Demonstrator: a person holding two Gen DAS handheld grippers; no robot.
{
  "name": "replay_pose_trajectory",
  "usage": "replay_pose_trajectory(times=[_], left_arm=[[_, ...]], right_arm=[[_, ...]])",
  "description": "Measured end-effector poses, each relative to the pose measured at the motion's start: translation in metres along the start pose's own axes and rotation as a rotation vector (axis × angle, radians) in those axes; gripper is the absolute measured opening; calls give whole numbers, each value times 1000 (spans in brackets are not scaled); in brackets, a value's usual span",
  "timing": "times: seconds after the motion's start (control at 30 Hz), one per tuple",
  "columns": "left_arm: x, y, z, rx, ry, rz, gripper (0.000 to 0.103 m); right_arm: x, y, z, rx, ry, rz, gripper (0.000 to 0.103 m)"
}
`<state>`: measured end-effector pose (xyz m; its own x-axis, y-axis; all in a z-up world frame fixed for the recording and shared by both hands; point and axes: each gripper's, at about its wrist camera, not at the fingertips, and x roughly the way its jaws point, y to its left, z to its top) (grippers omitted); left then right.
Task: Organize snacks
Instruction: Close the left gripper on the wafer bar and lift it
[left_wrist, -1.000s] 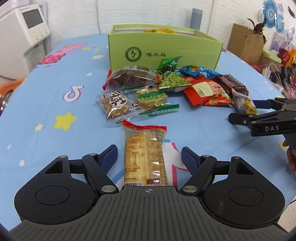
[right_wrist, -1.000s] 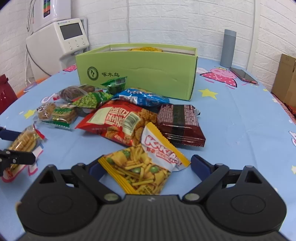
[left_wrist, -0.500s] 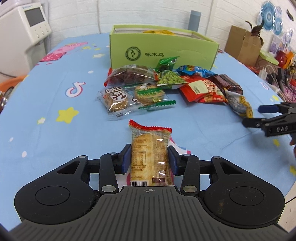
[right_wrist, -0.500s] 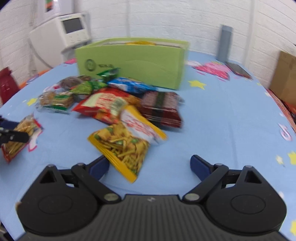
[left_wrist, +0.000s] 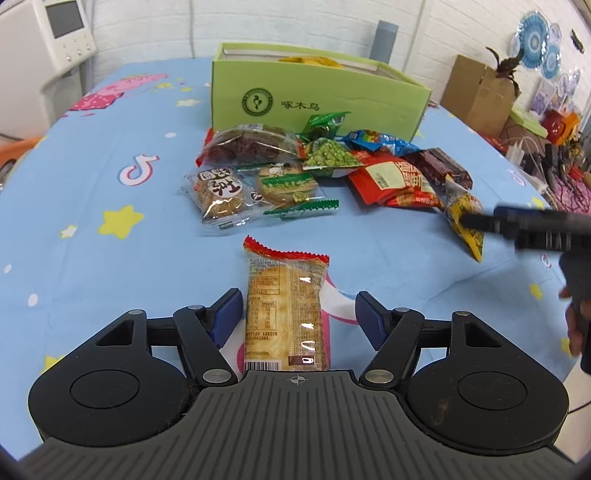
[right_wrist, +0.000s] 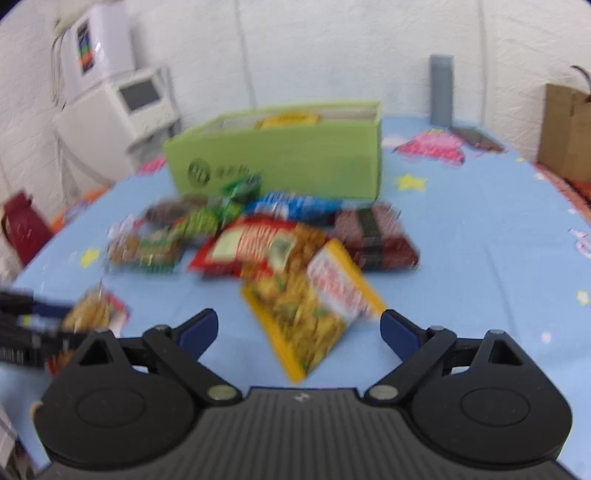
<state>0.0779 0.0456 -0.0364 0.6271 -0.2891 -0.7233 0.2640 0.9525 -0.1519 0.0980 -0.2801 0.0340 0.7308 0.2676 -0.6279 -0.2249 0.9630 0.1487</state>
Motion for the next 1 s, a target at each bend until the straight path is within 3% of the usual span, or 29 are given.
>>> replay_pose_trajectory(times=[0.07,0.13,0.27,0.33,0.5,0.6,0.73,0.8,0.83,0.87,0.9,0.93,1.0], left_arm=[[1,2,1,-8,2,-1,58],[0,4,1,-23,0,-3,59],[1,9,1,-49,-14,-16,64],[1,9,2,-42,-13,-15,65],[3,4,2,-9,-12,-2,66],[5,1,1,1,-14,2,71],[6,-4,-2,37,-15,28,70],[6,-6,-5,64,-24,46,62],[5,-7,-6,88,-34,72,55],[5,-10,-8,120,-48,102,35],[4,-9,-8,127,-55,85,20],[3,-6,-6,100,-45,58,20],[2,-1,-2,67,-35,31,20]], right_arm=[[9,-6,15,49,-40,-26,93],[29,-7,26,15,-1,-79,93],[47,-15,18,-42,100,-76,93],[40,-12,7,-129,99,-108,93],[22,-24,-3,-119,124,-100,93],[17,-27,-2,-53,99,-61,93],[27,-18,1,-20,74,-29,94],[28,-9,-4,-80,64,-65,90],[25,-6,-6,-116,60,-88,81],[22,-7,-8,-117,55,-82,73],[17,-8,-9,-115,56,-85,66],[12,-10,-10,-114,57,-85,51],[4,-15,-10,-84,66,-52,46]])
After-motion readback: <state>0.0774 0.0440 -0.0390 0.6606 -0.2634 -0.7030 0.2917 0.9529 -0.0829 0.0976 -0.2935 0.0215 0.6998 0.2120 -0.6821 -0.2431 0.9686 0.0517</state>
